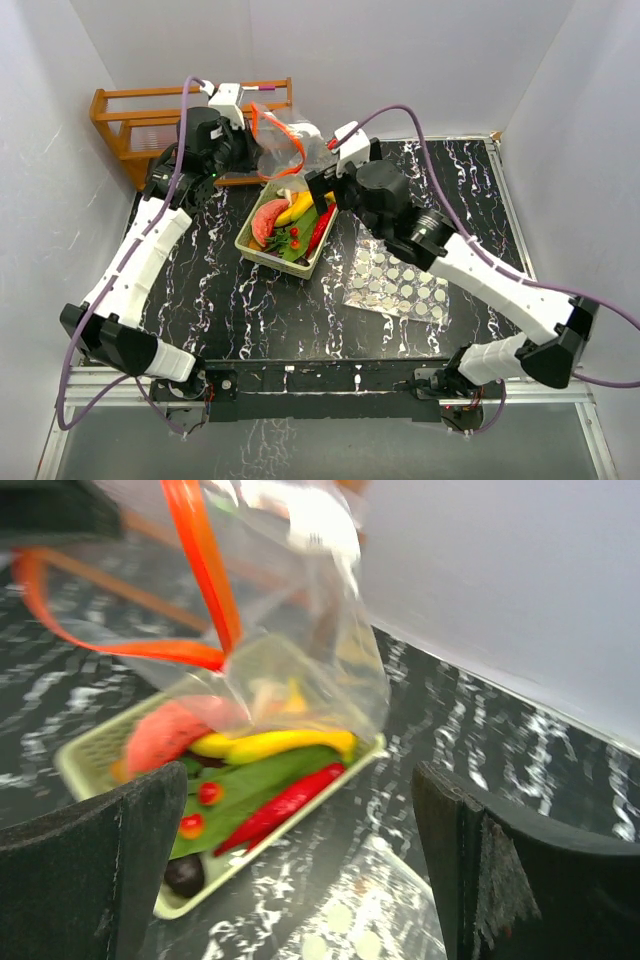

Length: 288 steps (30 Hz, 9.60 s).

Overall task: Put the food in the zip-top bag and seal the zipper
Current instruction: Pick up the zipper food storage bag at the center of the board, then move the bin to the center of the board, then pick up the fake fruit from the bin, then place the fake fruit in the zipper food storage bag, then pick up the fake fruit from the bin, then place the fake fruit in the zipper food storage bag.

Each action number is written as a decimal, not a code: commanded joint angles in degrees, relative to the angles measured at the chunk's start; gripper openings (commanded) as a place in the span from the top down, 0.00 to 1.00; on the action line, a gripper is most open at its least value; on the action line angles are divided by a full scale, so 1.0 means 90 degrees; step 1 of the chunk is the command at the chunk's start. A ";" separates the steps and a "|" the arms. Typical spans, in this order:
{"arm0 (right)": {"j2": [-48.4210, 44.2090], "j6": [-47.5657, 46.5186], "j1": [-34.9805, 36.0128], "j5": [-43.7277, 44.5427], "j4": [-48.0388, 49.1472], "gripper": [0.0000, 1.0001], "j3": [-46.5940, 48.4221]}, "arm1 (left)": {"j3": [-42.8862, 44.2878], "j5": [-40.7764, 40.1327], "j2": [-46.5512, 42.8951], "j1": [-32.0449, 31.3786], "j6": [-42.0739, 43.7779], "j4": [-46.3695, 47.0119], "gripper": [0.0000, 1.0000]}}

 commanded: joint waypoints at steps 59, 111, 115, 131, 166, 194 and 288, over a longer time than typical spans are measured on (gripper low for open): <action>0.4833 0.4959 -0.1537 -0.2359 0.0286 0.08 0.1889 | -0.1823 -0.4257 -0.0290 0.0154 0.1701 -0.0962 1.00; 0.0842 0.1109 -0.1715 -0.9857 0.0753 0.89 -0.0835 | -0.1502 -0.2203 0.0000 0.0151 0.0851 -0.0984 1.00; 0.1136 0.1135 -0.1712 -1.0298 0.0811 0.89 -0.0799 | -0.1519 -0.2141 0.0022 0.0154 0.0825 -0.0965 1.00; 0.2364 0.3328 -0.1703 -1.0241 0.3992 0.89 -0.0828 | -0.1904 -0.1629 -0.0250 0.0151 0.0735 -0.0837 1.00; 0.4552 0.4354 -0.1552 -0.6654 0.1487 0.29 0.2782 | -0.2355 -0.0699 -0.0699 0.0149 0.0281 -0.0529 1.00; 0.4411 0.3671 -0.2311 -0.3157 -0.0407 0.32 0.1538 | -0.2100 -0.1390 -0.0502 0.0154 0.0542 -0.0771 1.00; 0.4620 0.3905 -0.0749 -0.4162 0.0176 0.59 0.3784 | -0.2530 -0.0362 -0.0653 0.0153 0.0106 -0.0338 1.00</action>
